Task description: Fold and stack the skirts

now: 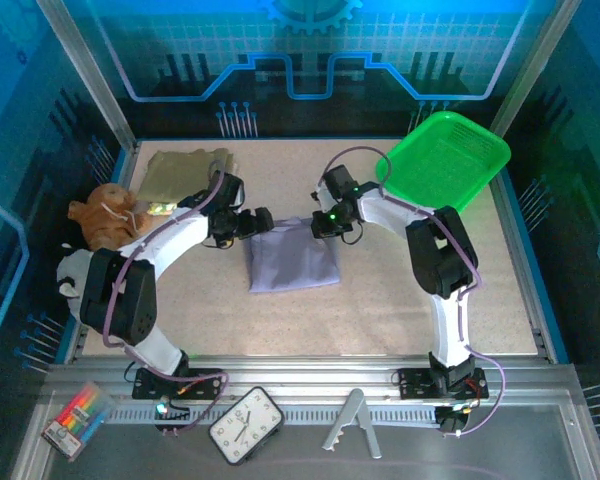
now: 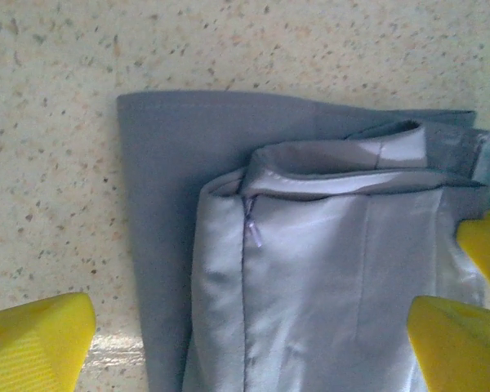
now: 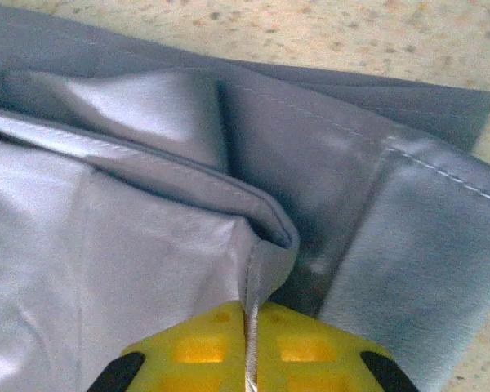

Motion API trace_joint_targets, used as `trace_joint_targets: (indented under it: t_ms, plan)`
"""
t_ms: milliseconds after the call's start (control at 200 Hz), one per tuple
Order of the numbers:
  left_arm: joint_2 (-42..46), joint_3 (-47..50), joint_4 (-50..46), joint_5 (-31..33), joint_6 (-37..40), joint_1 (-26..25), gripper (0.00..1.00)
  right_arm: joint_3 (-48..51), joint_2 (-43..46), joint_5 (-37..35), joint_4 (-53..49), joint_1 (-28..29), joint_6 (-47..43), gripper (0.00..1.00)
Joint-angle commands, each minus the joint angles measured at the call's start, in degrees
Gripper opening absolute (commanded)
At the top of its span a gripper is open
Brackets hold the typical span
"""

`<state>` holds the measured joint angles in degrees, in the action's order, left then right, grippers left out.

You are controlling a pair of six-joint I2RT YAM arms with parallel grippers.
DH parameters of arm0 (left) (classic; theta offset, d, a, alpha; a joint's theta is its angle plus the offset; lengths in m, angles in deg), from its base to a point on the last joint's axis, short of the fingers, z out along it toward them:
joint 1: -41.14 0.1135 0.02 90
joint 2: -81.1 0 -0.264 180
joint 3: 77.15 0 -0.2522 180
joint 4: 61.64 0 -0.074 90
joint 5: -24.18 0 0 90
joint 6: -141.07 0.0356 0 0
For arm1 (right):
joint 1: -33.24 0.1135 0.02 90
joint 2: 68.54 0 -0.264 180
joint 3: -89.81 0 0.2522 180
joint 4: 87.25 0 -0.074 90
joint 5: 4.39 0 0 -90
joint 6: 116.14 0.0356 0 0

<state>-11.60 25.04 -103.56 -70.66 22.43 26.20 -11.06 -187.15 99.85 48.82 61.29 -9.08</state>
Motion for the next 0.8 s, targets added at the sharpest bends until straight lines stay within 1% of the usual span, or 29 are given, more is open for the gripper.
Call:
trace_joint_targets:
  t_ms: [0,40,100,185,230,300,365,435,520,590,645,705,735,795]
  plan:
    - [3.6,1.5,1.3,-2.2,-1.5,0.4,0.99,-3.0,3.6,7.0,-0.2,-0.2,-0.5,0.02]
    - [4.3,1.6,2.0,-3.6,-1.3,0.4,0.99,-3.2,4.5,9.6,0.7,-0.1,-0.4,0.0]
    - [5.2,1.6,3.2,-5.7,-1.2,0.4,0.99,-2.8,5.9,13.7,3.7,0.1,-0.1,0.0]
    - [6.1,1.5,4.3,-6.6,-0.6,0.4,0.99,-1.5,7.5,16.4,8.6,0.5,-0.3,0.0]
    - [6.3,1.5,4.4,-5.3,-0.3,0.5,0.99,-0.8,7.9,16.5,10.8,0.6,-0.5,0.0]
    - [4.9,1.4,3.2,-0.3,-0.6,0.7,0.99,0.3,7.5,15.7,14.5,0.5,-0.5,0.0]
    - [1.9,1.0,1.6,4.3,-0.9,1.0,0.97,-0.2,5.3,14.4,15.7,0.0,-0.2,0.0]
    - [-2.7,0.6,2.1,5.5,-0.3,1.5,0.92,-2.3,1.1,13.0,15.4,-0.7,0.3,0.0]
    - [-8.8,-1.3,2.4,6.2,-0.2,2.0,0.78,-7.4,-5.7,12.3,13.2,-2.0,1.8,0.0]
    - [-12.4,-3.2,1.7,6.2,-0.9,2.4,0.66,-14.3,-11.4,11.4,7.9,-3.0,2.4,0.0]
    - [-13.9,-3.6,1.3,6.7,-2.0,2.5,0.59,-18.6,-14.3,12.0,4.7,-3.6,2.7,0.05]
    - [-13.5,-3.3,1.0,7.1,-3.4,2.7,0.57,-20.9,-16.1,11.8,2.6,-3.9,2.8,0.13]
    - [-12.8,-2.9,1.0,7.2,-3.9,2.8,0.57,-21.3,-15.9,11.1,1.9,-4.0,2.4,0.15]
    - [-10.5,-1.5,1.3,6.7,-4.6,2.9,0.61,-20.9,-15.0,6.9,0.3,-3.7,1.6,0.19]
